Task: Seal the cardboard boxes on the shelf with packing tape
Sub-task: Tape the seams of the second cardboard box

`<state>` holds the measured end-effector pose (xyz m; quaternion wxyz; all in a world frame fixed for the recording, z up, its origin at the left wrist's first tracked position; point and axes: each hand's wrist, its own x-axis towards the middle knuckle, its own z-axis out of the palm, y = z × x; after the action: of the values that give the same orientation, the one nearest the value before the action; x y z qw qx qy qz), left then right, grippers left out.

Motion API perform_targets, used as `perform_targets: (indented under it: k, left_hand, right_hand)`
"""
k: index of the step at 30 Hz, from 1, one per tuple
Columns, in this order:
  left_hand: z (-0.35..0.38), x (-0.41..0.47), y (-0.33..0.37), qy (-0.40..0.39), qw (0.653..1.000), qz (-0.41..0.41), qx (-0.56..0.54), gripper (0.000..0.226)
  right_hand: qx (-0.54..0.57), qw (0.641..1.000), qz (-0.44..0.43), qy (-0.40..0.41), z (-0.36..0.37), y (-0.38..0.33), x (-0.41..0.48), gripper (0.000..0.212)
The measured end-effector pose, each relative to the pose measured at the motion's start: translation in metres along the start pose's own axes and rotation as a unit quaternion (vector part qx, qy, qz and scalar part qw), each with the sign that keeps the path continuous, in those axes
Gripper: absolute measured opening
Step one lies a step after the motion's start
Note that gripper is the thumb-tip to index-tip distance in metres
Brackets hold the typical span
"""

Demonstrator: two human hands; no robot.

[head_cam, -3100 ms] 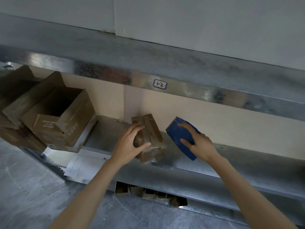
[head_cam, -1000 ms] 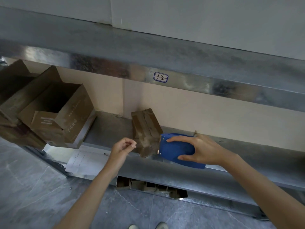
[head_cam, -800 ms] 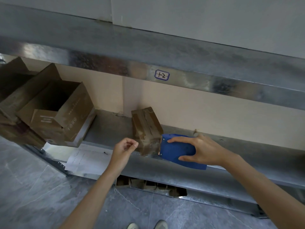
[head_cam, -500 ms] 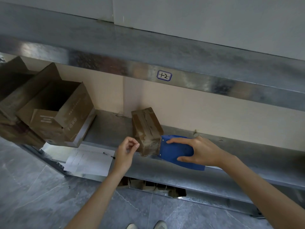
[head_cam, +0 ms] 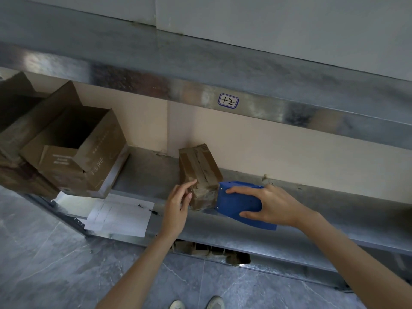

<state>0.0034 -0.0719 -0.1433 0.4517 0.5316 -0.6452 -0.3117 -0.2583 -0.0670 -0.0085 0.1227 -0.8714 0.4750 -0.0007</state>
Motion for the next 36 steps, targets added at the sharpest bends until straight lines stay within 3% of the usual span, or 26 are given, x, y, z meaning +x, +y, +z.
perform_targets:
  k: [6, 10, 17, 27, 36]
  left_hand:
    - [-0.002, 0.009, -0.010, 0.048, 0.994, 0.057, 0.080, 0.037]
    - [0.003, 0.017, -0.004, 0.049, 0.994, 0.078, 0.055, 0.021]
    - [0.015, 0.020, -0.002, 0.086, 0.993, 0.075, 0.024, 0.016]
    - [0.004, 0.021, -0.013, -0.006, 0.995, 0.082, 0.064, 0.048]
    - [0.010, 0.025, -0.011, 0.066, 0.991, 0.084, 0.078, 0.013]
  right_hand:
    - [-0.005, 1.000, 0.004, -0.002, -0.001, -0.003, 0.002, 0.058]
    - [-0.012, 1.000, 0.009, -0.004, 0.000, -0.004, 0.003, 0.059]
    - [-0.013, 1.000, 0.026, -0.006, 0.003, -0.002, -0.001, 0.058]
    - [-0.004, 1.000, 0.020, -0.015, 0.009, 0.007, 0.003, 0.061]
    - [-0.002, 1.000, 0.022, -0.017, 0.007, 0.006, 0.005, 0.059]
